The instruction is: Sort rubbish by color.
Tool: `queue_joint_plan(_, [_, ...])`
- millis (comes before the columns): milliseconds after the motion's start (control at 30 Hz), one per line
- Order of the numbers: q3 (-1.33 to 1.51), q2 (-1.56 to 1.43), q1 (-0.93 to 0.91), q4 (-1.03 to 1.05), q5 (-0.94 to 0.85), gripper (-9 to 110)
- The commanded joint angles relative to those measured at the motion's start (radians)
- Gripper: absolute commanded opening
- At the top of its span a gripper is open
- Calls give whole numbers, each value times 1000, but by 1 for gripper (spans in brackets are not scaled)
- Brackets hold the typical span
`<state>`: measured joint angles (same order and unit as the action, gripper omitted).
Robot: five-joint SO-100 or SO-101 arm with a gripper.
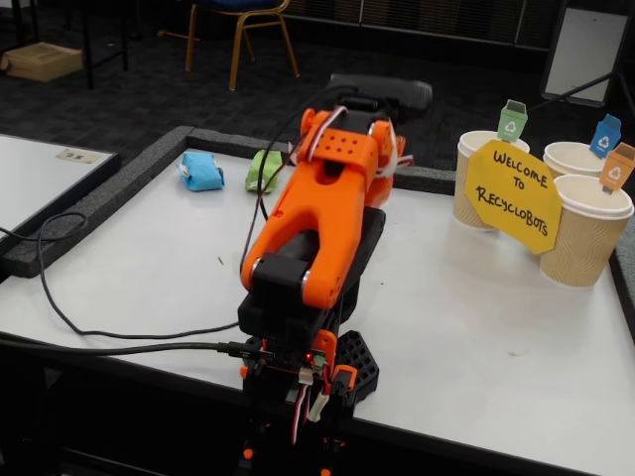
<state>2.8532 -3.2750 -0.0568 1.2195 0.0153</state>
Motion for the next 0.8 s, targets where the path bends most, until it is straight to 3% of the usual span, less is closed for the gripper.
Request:
queue_joint_plan(0, [-207,77,-14,-35,5,0])
queue_joint_plan(300, [-695,663,0,58,3,0])
queue_joint_plan(500, [-1005,874,135,268,2,0])
queue_joint_plan(767, [-1167,1071,304,434,2,0])
